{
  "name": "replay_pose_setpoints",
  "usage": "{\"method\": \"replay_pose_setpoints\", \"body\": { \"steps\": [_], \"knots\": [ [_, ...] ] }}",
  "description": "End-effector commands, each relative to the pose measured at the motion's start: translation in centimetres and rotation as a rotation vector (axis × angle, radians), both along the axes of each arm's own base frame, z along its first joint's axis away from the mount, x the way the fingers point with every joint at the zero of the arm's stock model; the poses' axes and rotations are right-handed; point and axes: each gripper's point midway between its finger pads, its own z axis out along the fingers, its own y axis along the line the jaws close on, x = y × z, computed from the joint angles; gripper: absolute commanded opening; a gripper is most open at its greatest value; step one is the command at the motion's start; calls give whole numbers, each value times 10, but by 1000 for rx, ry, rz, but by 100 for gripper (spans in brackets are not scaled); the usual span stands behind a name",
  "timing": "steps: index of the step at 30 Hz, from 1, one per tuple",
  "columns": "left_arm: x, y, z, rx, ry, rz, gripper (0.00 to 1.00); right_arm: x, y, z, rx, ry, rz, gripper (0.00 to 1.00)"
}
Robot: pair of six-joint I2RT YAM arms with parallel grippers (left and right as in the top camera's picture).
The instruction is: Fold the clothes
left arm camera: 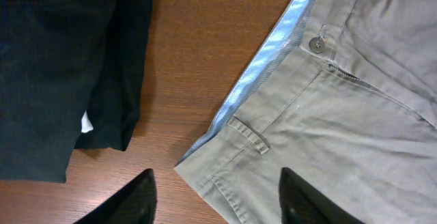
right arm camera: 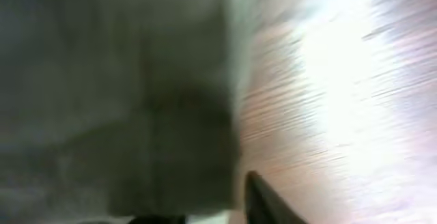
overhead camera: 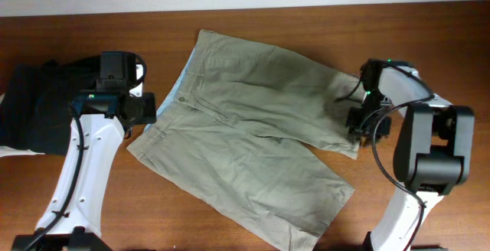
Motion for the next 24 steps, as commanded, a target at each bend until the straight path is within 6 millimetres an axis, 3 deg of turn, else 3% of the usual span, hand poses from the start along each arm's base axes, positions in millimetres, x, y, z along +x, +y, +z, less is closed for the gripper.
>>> {"method": "replay_pose_setpoints", "body": {
  "steps": [1,3,6,9,11,17,22,23,24],
  "knots": [
    [-2,-3,4,-21,-13,-5,62,49,-31,55,-21,-246,-32,54],
    [-2,-8,4,-50,-12,-19,62,69,-37,68,13,-334,-69,62],
    [-2,-16,3,-90,-12,-37,63,104,-43,74,91,-497,-111,63],
    [-2,-16,3,-93,-12,-38,63,131,-51,65,69,-579,-103,47],
    [-2,-16,3,-93,-12,-38,63,141,-54,54,67,-599,-108,43],
    [-3,-16,3,-93,-8,-38,64,152,-55,19,77,-583,-121,40],
    [-3,-16,2,-93,-7,-38,64,155,-55,-2,87,-565,-124,44],
    [-4,-16,2,-93,-4,-38,63,156,-52,-6,103,-566,-124,44],
    [-4,-16,2,-93,-4,-38,64,158,-49,-9,124,-570,-123,37]
  ]
}}
